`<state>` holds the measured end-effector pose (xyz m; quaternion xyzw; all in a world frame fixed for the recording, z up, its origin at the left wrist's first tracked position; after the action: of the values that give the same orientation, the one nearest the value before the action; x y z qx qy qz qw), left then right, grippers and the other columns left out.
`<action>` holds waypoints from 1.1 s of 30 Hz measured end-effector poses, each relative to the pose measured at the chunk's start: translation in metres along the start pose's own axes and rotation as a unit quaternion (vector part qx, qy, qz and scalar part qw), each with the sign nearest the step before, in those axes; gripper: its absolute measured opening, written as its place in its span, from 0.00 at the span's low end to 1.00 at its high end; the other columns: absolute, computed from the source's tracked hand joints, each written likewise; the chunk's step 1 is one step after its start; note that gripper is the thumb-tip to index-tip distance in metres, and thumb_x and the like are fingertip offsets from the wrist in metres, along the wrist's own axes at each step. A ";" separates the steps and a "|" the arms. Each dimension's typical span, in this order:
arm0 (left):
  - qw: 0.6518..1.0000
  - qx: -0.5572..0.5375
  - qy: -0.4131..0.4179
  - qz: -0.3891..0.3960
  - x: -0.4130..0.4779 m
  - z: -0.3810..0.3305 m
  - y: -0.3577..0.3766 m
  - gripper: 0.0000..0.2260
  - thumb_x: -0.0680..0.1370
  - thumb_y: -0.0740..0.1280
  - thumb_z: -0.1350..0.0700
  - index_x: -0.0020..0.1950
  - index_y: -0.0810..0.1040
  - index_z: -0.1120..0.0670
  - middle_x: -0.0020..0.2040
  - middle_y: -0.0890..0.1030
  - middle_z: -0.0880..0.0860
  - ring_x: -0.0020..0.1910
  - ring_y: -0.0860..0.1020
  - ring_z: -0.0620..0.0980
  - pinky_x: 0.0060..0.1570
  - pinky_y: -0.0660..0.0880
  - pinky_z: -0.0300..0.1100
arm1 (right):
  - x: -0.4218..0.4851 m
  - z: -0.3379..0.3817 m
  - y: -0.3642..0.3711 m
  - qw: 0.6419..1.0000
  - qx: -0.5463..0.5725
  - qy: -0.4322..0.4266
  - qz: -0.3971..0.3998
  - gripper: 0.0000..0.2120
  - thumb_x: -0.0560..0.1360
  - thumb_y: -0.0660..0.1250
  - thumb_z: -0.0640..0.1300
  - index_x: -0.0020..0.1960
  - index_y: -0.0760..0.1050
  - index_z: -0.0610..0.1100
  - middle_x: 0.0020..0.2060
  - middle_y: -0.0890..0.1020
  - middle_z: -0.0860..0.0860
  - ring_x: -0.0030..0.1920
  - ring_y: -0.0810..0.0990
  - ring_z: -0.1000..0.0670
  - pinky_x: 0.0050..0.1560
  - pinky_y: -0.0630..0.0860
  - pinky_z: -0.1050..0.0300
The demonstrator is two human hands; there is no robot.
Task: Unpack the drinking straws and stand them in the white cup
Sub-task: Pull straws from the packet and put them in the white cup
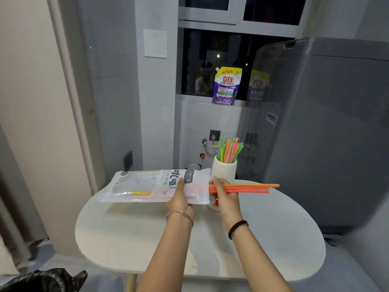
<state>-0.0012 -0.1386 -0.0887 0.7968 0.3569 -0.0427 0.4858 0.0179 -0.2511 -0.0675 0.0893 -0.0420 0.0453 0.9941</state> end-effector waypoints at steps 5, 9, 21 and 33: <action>0.999 -0.032 -0.004 0.031 -0.001 -0.006 0.010 0.20 0.78 0.68 0.60 0.69 0.72 0.57 0.66 0.78 0.55 0.48 0.80 0.50 0.45 0.77 0.47 | 0.023 0.036 -0.029 0.986 0.018 -0.115 -0.121 0.17 0.79 0.59 0.42 0.31 0.71 0.44 0.22 0.69 0.49 0.20 0.67 0.58 0.26 0.64 0.62; 0.998 -0.047 -0.012 0.036 0.007 -0.010 0.013 0.21 0.78 0.67 0.59 0.71 0.70 0.56 0.67 0.77 0.55 0.47 0.79 0.49 0.61 0.74 0.52 | 0.051 0.086 -0.060 0.965 0.014 -0.203 -0.166 0.20 0.80 0.58 0.46 0.29 0.69 0.45 0.16 0.70 0.55 0.19 0.66 0.58 0.22 0.64 0.65; 0.998 -0.062 -0.023 0.018 0.026 -0.002 0.019 0.21 0.77 0.68 0.59 0.70 0.72 0.56 0.67 0.78 0.55 0.51 0.79 0.52 0.65 0.72 0.56 | 0.107 0.140 -0.058 0.912 -0.240 -0.321 -0.085 0.22 0.80 0.56 0.47 0.35 0.71 0.33 0.25 0.74 0.50 0.26 0.74 0.59 0.32 0.71 0.61; 0.998 -0.053 -0.013 0.018 0.027 -0.005 0.016 0.22 0.78 0.68 0.58 0.71 0.71 0.56 0.67 0.77 0.55 0.57 0.77 0.52 0.67 0.71 0.57 | 0.121 0.154 -0.025 0.863 -0.407 -0.299 0.008 0.20 0.79 0.57 0.48 0.30 0.66 0.42 0.27 0.73 0.46 0.28 0.73 0.49 0.31 0.69 0.59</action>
<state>0.0275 -0.1243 -0.0851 0.7754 0.3378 -0.0256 0.5329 0.1286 -0.2937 0.0900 -0.3144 -0.3522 0.0034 0.8815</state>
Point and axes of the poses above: each hand's wrist, its own x-axis towards the middle knuckle, its own y-axis out of the palm, z = x × y, the point moved 3 cm from there along x, towards the middle knuckle
